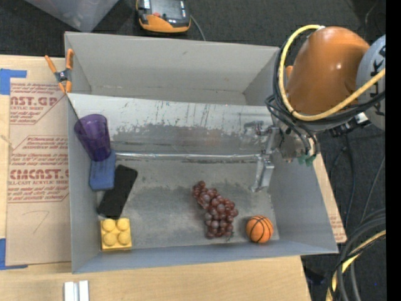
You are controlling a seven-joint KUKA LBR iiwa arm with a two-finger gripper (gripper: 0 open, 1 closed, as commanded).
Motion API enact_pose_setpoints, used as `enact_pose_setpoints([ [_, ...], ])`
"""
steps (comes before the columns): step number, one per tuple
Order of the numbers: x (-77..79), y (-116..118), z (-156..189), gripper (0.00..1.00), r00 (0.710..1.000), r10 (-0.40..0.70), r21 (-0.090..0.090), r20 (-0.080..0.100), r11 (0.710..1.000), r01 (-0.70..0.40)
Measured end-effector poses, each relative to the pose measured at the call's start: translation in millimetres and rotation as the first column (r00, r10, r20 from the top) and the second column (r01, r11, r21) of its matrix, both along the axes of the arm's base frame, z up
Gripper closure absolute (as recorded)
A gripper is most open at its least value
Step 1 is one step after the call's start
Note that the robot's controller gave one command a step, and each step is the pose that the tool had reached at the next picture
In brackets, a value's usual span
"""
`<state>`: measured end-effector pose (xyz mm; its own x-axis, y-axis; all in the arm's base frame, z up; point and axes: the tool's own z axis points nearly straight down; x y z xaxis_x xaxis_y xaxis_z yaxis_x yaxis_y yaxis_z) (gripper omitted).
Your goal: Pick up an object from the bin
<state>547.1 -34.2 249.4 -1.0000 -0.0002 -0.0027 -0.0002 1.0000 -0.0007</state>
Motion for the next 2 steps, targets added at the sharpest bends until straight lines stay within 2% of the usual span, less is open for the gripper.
enact_pose_setpoints([
  [1, -35.3, 22.0, -64.9, 0.0, 0.996, 0.088, -0.001, 0.003, 0.996, -0.088],
  [2, -43.1, 24.0, -74.6, 0.0, 0.997, 0.074, 0.0, 0.004, 0.997, -0.074],
])
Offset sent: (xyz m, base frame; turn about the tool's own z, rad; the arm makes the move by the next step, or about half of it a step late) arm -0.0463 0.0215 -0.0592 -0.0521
